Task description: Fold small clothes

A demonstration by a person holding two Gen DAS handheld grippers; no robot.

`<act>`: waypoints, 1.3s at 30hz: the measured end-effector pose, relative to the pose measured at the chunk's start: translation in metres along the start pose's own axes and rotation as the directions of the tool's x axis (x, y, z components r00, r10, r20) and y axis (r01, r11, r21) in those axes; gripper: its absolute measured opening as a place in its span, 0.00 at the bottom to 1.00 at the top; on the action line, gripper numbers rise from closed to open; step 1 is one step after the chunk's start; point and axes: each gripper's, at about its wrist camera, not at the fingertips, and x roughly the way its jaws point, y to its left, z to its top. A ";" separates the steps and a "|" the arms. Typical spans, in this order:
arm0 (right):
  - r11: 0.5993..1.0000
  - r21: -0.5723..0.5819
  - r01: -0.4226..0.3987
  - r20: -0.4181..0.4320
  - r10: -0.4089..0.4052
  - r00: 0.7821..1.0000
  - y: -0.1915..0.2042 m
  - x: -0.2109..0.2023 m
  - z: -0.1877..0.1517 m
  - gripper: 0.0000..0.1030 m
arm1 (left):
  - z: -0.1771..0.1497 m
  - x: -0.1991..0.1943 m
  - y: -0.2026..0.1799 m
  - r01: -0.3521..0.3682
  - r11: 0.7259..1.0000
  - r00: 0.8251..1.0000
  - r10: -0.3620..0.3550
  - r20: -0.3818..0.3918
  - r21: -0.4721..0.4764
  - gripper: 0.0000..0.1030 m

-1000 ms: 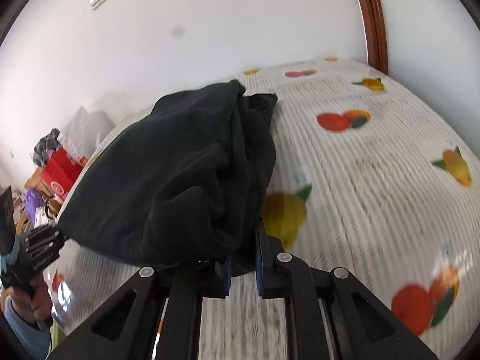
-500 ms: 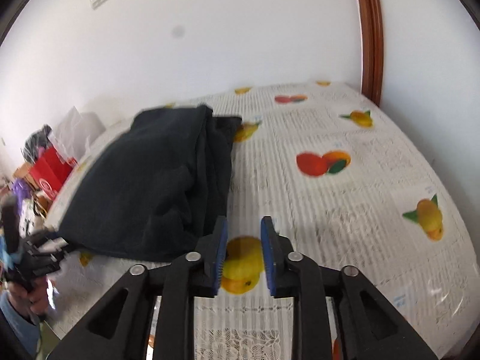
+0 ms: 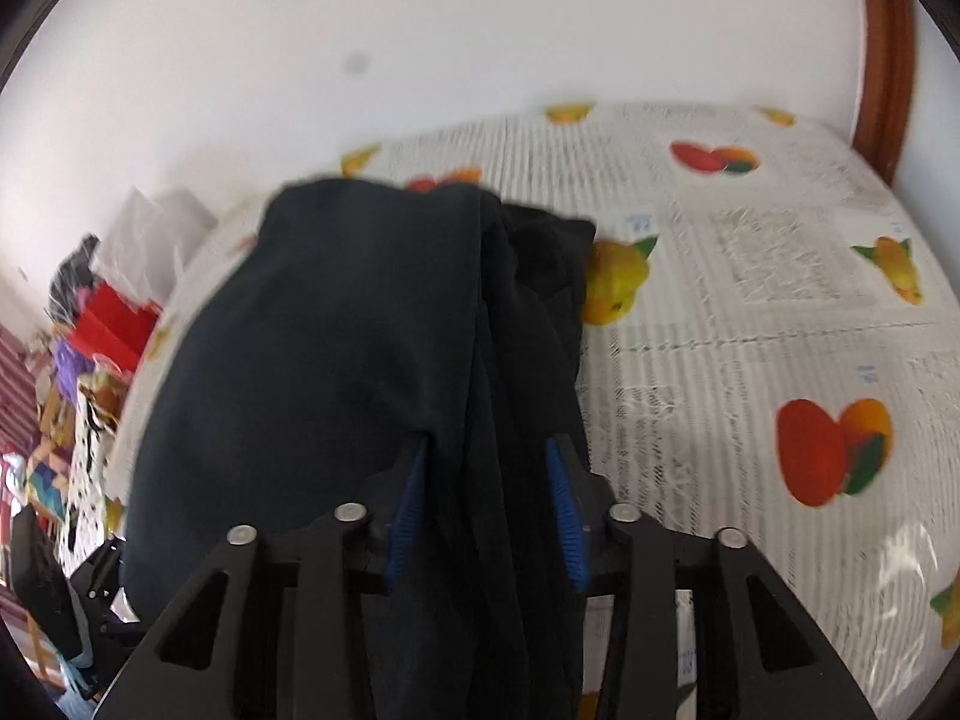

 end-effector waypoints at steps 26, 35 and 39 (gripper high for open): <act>1.000 -0.003 -0.018 0.104 0.018 0.994 -0.024 -0.056 -0.064 0.04 | 0.001 0.003 -0.003 -0.014 1.000 1.000 0.014 0.001 0.007 0.63; 0.993 0.099 -0.064 0.157 0.048 0.986 -0.033 -0.059 -0.102 0.05 | 0.001 0.005 -0.002 -0.022 1.000 1.000 0.022 0.001 0.004 0.64; 0.989 0.138 -0.061 0.165 0.038 0.986 -0.040 -0.077 -0.102 0.09 | -0.001 0.001 0.000 -0.012 1.000 1.000 0.012 -0.006 0.001 0.64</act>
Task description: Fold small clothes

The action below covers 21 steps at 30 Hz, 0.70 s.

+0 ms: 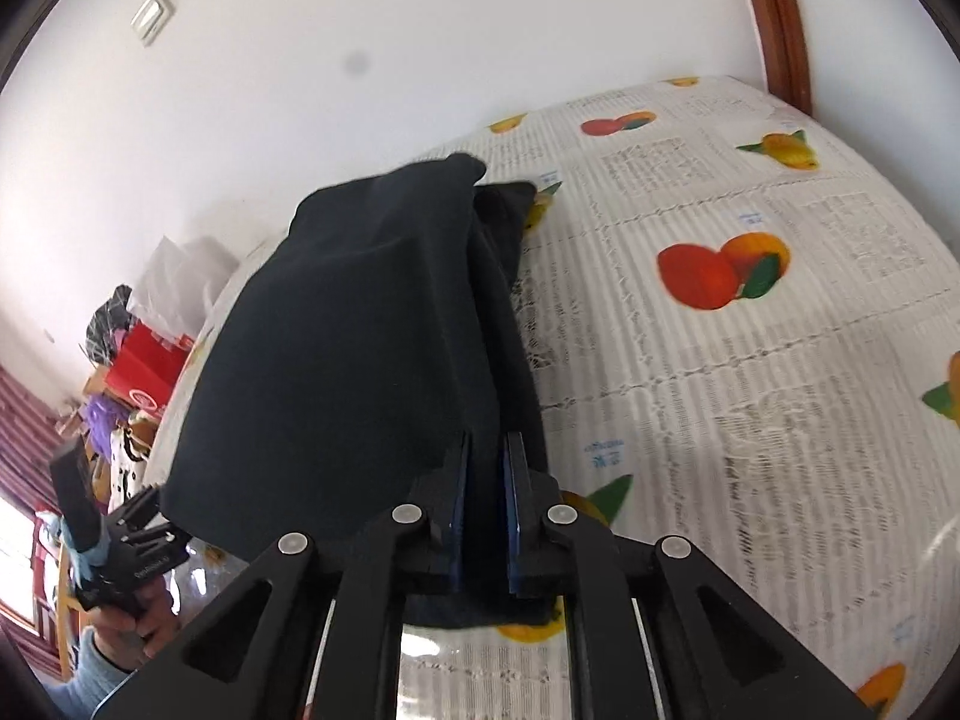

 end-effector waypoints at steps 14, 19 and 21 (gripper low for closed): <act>0.948 -0.201 0.245 0.074 -0.235 0.969 0.046 0.015 0.094 0.32 | -0.018 -0.068 0.026 0.090 0.996 0.996 -0.090 0.016 -0.026 0.61; 0.953 -0.187 0.240 0.014 -0.241 0.970 0.049 0.054 0.118 0.32 | 0.009 -0.070 0.034 0.073 0.997 0.996 -0.071 0.050 -0.022 0.61; 0.953 -0.180 0.243 -0.004 -0.247 0.969 0.051 0.068 0.126 0.32 | 0.026 -0.057 0.035 0.044 0.999 0.998 -0.044 0.044 -0.015 0.61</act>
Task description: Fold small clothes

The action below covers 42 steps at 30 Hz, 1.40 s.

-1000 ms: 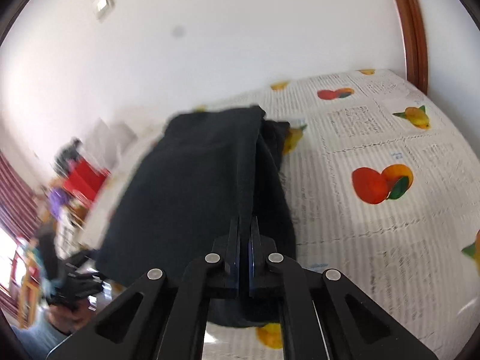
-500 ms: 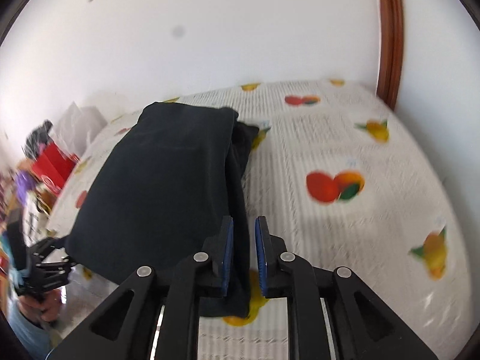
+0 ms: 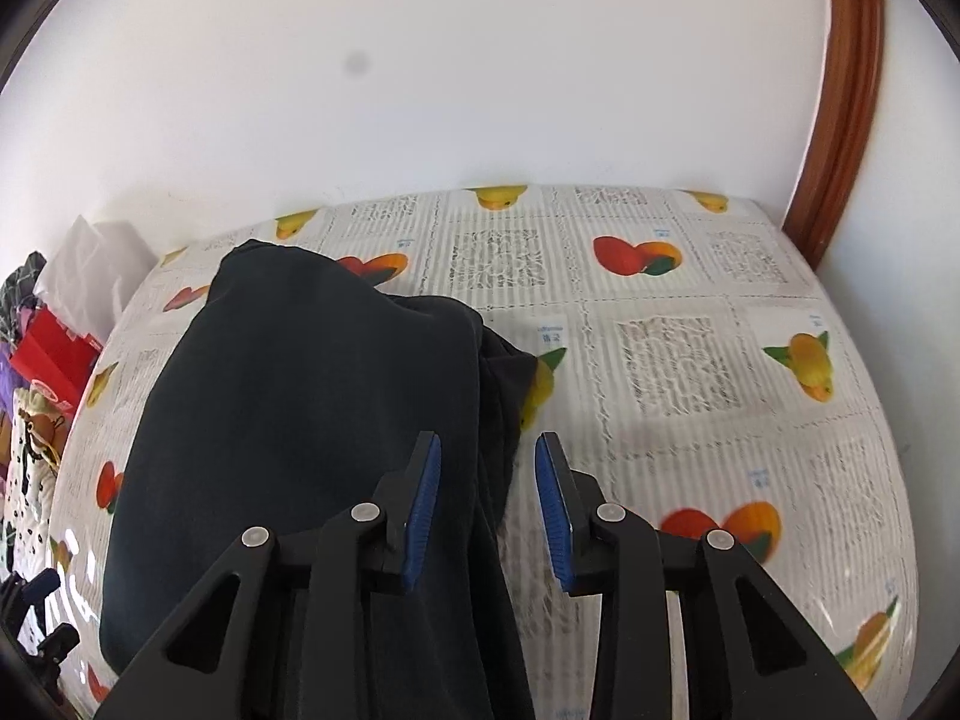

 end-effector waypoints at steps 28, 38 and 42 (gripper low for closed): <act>0.958 0.207 -0.197 0.026 0.196 0.980 -0.040 0.040 0.035 0.27 | 0.060 0.078 -0.004 -0.019 1.000 0.998 0.018 -0.059 -0.016 0.61; 0.949 0.186 -0.254 0.016 0.256 0.967 -0.027 0.061 0.035 0.04 | 0.050 0.065 -0.001 -0.009 1.000 0.998 0.007 -0.069 -0.027 0.61; 0.958 0.178 -0.223 0.043 0.219 0.975 -0.026 0.046 0.030 0.06 | 0.045 0.060 -0.001 -0.009 1.000 0.997 0.008 -0.074 -0.020 0.61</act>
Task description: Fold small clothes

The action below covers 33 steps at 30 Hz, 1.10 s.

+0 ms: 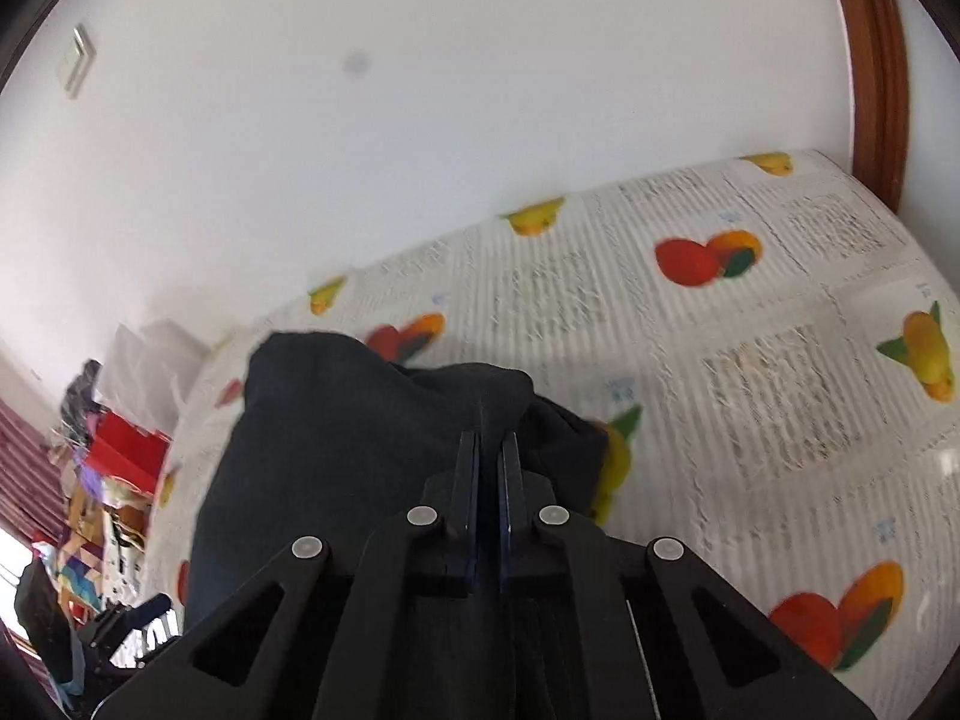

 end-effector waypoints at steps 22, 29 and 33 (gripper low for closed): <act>0.982 -0.146 0.118 0.043 -0.113 0.993 0.010 -0.077 -0.127 0.06 | -0.049 -0.024 -0.027 0.122 0.992 0.991 -0.123 -0.048 -0.010 0.61; 0.998 -0.034 0.047 0.139 -0.042 0.989 -0.008 -0.093 -0.137 0.07 | -0.053 -0.029 -0.030 0.117 0.993 0.992 -0.117 -0.054 0.005 0.61; 0.994 -0.025 0.110 0.118 -0.106 0.987 -0.009 -0.102 -0.151 0.12 | -0.058 -0.036 -0.034 0.102 0.994 0.994 -0.101 -0.046 0.028 0.61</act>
